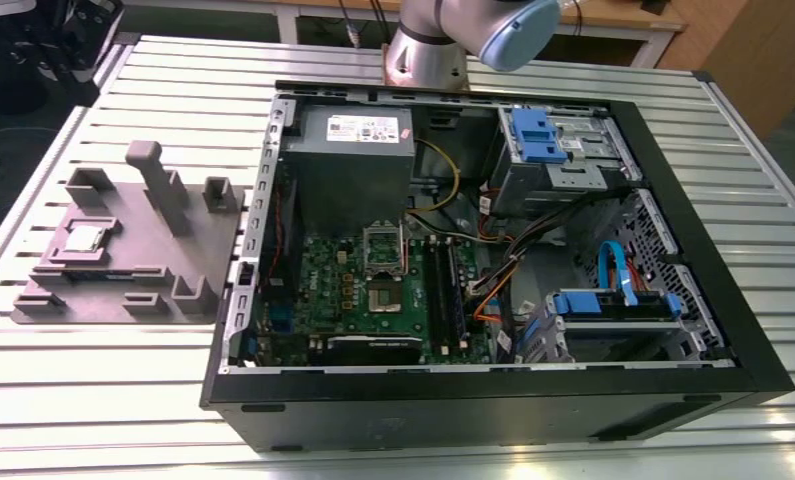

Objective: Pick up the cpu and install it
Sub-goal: 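Reach for the cpu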

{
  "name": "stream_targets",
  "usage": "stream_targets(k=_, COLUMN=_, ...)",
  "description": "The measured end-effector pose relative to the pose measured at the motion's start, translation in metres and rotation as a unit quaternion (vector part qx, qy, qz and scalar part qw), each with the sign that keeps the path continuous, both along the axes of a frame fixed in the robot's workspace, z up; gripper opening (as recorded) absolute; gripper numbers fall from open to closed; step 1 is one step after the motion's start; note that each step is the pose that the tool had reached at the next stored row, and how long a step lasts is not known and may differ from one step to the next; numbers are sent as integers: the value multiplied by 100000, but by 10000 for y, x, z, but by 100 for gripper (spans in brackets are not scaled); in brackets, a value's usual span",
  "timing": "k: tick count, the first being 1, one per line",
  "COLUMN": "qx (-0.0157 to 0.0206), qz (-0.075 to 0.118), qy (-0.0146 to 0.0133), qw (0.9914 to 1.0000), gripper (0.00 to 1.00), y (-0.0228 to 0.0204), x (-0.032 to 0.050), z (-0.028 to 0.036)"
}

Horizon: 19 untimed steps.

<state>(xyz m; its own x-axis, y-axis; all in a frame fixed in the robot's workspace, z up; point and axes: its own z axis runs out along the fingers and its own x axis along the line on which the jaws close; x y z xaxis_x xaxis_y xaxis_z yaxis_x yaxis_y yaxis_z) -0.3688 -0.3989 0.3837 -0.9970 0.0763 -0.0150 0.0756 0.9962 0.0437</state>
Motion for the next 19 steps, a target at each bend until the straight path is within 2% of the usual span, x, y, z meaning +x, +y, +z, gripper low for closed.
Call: stream_targets(k=19, qx=-1, qz=2, qy=24, qw=100000, gripper=10, y=0, x=-147, z=-7)
